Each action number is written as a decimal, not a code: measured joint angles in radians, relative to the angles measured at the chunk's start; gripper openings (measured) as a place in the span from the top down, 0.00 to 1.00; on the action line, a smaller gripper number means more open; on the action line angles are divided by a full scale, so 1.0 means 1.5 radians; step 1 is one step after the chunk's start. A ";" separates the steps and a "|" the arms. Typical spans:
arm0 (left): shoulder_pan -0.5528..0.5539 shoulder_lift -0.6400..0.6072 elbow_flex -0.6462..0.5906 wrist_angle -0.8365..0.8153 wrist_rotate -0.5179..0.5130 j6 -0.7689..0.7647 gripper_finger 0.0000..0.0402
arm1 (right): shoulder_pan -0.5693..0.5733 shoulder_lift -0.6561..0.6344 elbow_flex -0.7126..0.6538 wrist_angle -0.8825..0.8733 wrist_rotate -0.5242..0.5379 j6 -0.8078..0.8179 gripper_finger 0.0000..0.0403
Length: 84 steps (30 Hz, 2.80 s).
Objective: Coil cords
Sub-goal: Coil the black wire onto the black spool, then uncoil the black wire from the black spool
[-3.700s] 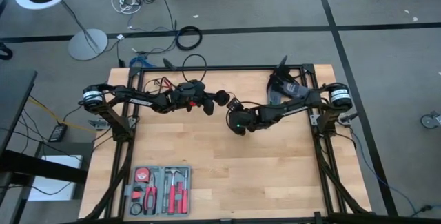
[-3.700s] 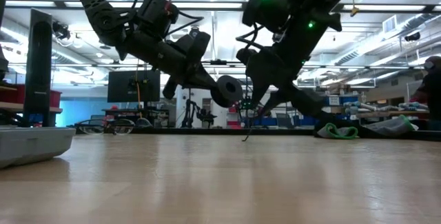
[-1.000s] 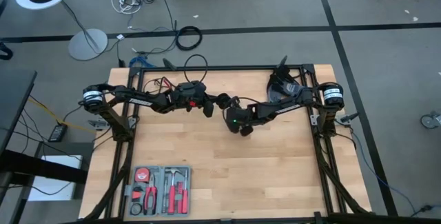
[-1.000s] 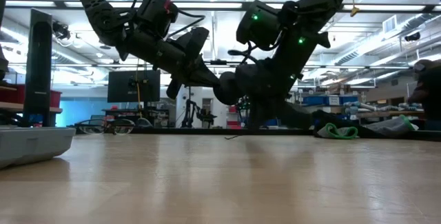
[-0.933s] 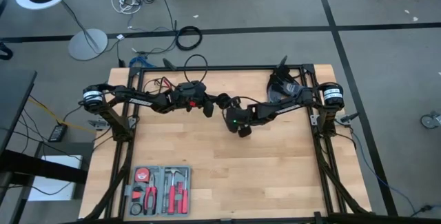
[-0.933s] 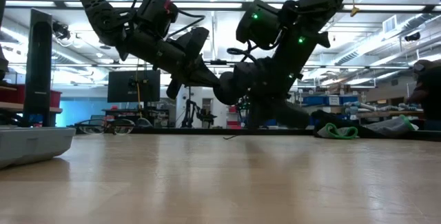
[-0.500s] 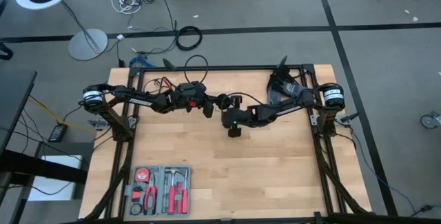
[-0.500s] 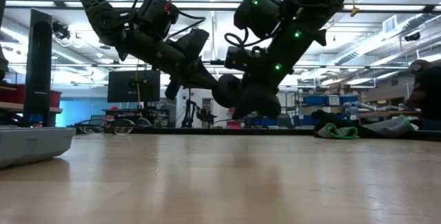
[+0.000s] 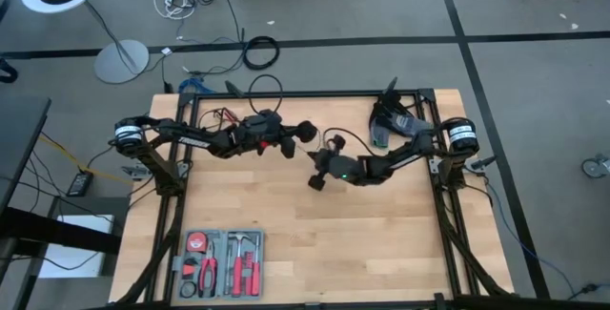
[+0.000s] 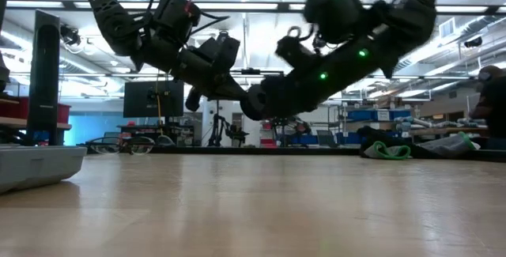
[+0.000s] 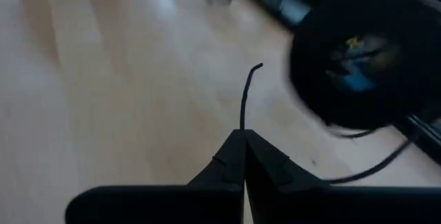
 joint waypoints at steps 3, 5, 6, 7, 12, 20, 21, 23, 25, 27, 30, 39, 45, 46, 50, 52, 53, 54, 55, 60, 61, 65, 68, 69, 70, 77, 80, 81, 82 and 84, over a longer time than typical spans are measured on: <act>0.000 0.000 -0.008 0.013 -0.006 -0.008 1.00 | -0.003 0.000 -0.056 0.144 0.000 0.040 1.00; 0.000 0.000 -0.007 0.024 -0.007 -0.016 1.00 | -0.010 0.000 -0.077 0.189 0.000 0.082 1.00; 0.000 0.000 -0.008 0.030 -0.007 -0.017 1.00 | -0.015 0.000 -0.083 0.196 0.000 0.103 1.00; -0.002 0.000 -0.008 0.038 -0.007 -0.017 1.00 | -0.018 0.000 -0.085 0.197 0.001 0.123 1.00; -0.015 0.000 -0.007 0.056 -0.005 -0.021 1.00 | -0.021 0.005 -0.086 0.207 0.000 0.166 1.00; -0.022 0.000 -0.007 0.072 -0.003 -0.036 1.00 | -0.017 0.008 -0.098 0.255 0.010 0.222 1.00; -0.022 0.000 -0.007 0.073 -0.003 -0.037 1.00 | -0.013 0.008 -0.103 0.266 0.022 0.225 1.00; -0.022 0.000 -0.007 0.079 -0.003 -0.038 1.00 | -0.004 0.008 -0.117 0.293 0.056 0.234 1.00; -0.022 0.000 -0.007 0.085 -0.003 -0.042 1.00 | 0.000 0.011 -0.127 0.320 0.068 0.247 1.00; -0.022 0.000 -0.007 0.088 -0.001 -0.052 1.00 | 0.000 0.030 -0.132 0.369 0.070 0.263 1.00; -0.022 0.000 -0.007 0.101 0.004 -0.056 1.00 | 0.000 0.082 -0.125 0.464 0.069 0.268 1.00; -0.022 0.000 -0.007 0.104 0.009 -0.057 1.00 | -0.007 0.194 -0.085 0.657 0.030 0.212 1.00; -0.022 0.000 -0.007 0.101 0.009 -0.057 0.99 | -0.010 0.162 -0.081 0.660 0.021 0.142 1.00; -0.022 0.000 -0.007 0.101 0.009 -0.057 0.99 | -0.009 0.159 -0.082 0.659 0.026 0.131 1.00; -0.022 0.000 -0.007 0.102 0.008 -0.057 0.99 | -0.011 0.151 -0.083 0.656 0.034 0.108 1.00; -0.022 0.000 -0.007 0.103 0.008 -0.057 0.99 | -0.016 0.151 -0.083 0.655 0.033 0.116 1.00; -0.022 0.000 -0.007 0.104 0.008 -0.057 0.99 | -0.018 0.151 -0.083 0.655 0.033 0.124 1.00; -0.022 0.000 -0.007 0.105 0.008 -0.057 0.99 | -0.018 0.151 -0.083 0.655 0.032 0.127 1.00; -0.022 0.000 -0.007 0.105 0.008 -0.058 0.99 | -0.019 0.151 -0.083 0.655 0.032 0.127 1.00; -0.022 0.000 -0.007 0.099 0.014 -0.070 0.99 | -0.019 0.151 -0.083 0.654 0.033 0.130 1.00; -0.022 0.000 -0.007 0.096 0.014 -0.070 0.99 | -0.018 0.151 -0.083 0.654 0.033 0.134 1.00; -0.022 -0.001 -0.007 0.052 0.025 -0.072 0.99 | -0.005 0.150 -0.083 0.653 0.039 0.130 0.99; -0.023 0.000 -0.007 0.008 0.027 -0.086 0.99 | 0.006 0.150 -0.082 0.652 0.042 0.114 0.99; -0.022 0.000 -0.007 -0.001 0.027 -0.089 0.99 | 0.009 0.150 -0.082 0.652 0.042 0.111 1.00; -0.022 0.000 -0.007 -0.010 0.025 -0.091 0.99 | 0.012 0.149 -0.082 0.653 0.041 0.107 1.00; -0.016 0.034 -0.007 -0.022 0.023 -0.121 0.99 | 0.026 0.137 -0.084 0.649 0.041 0.097 1.00; -0.009 0.075 -0.007 0.008 0.041 -0.142 0.99 | 0.033 0.118 -0.087 0.624 0.040 0.076 1.00; -0.008 0.090 -0.007 0.026 0.053 -0.154 0.99 | 0.036 0.107 -0.088 0.608 0.040 0.068 1.00; -0.006 0.106 -0.007 0.048 0.064 -0.164 0.99 | 0.039 0.096 -0.088 0.592 0.040 0.064 1.00; -0.002 0.136 -0.007 0.085 0.083 -0.183 0.99 | 0.044 0.063 -0.088 0.526 0.040 0.064 1.00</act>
